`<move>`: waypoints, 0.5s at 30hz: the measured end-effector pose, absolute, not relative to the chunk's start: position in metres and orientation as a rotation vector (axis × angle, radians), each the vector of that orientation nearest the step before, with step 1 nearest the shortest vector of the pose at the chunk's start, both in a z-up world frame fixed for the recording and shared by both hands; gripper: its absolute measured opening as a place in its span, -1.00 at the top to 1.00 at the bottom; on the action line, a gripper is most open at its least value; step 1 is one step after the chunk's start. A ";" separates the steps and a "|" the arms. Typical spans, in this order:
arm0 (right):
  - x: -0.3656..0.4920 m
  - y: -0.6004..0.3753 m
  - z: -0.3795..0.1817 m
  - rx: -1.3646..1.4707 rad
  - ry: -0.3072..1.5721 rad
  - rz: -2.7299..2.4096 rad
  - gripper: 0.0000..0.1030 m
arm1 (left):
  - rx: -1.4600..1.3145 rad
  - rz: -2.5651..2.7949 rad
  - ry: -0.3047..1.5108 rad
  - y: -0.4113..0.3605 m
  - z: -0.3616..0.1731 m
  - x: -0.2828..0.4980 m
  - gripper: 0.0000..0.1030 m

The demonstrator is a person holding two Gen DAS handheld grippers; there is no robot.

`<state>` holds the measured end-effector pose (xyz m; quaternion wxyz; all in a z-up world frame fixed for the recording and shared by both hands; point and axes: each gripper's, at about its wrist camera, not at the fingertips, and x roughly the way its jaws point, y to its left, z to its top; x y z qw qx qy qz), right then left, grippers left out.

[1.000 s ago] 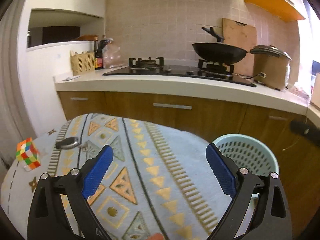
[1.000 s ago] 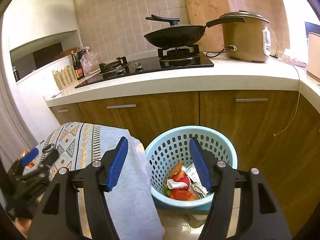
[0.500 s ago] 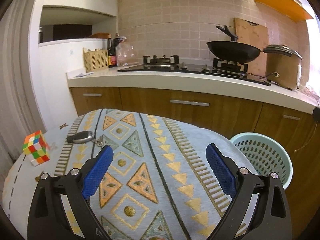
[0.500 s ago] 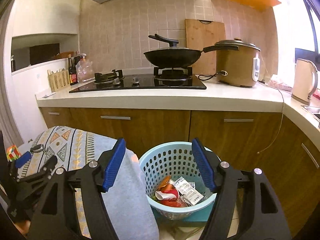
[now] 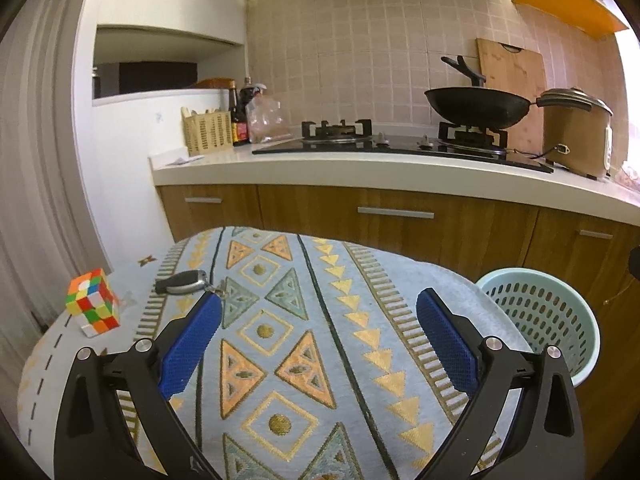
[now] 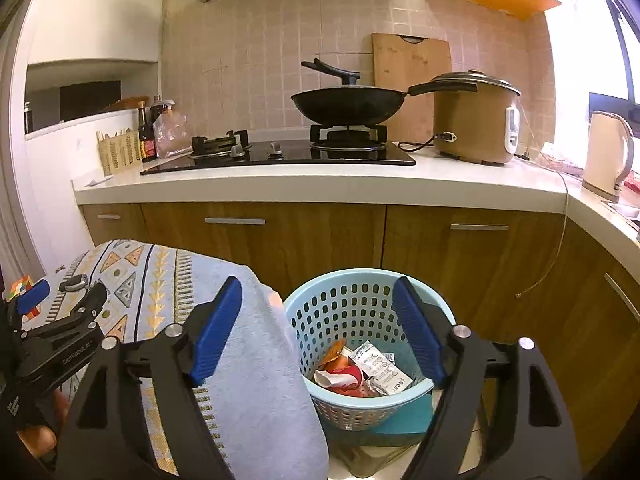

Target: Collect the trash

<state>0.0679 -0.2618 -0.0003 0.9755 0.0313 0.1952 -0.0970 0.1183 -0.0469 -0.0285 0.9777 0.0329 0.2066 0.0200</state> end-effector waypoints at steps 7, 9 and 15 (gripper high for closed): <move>0.061 -0.265 0.001 0.061 0.382 -0.214 -0.44 | 0.062 0.038 0.413 -0.046 -0.027 0.117 -0.85; 0.060 -0.265 0.001 0.064 0.383 -0.213 -0.44 | 0.063 0.038 0.410 -0.045 -0.027 0.116 -0.85; 0.060 -0.263 -0.001 0.069 0.392 -0.210 -0.46 | 0.065 0.017 0.415 -0.045 -0.027 0.116 -0.85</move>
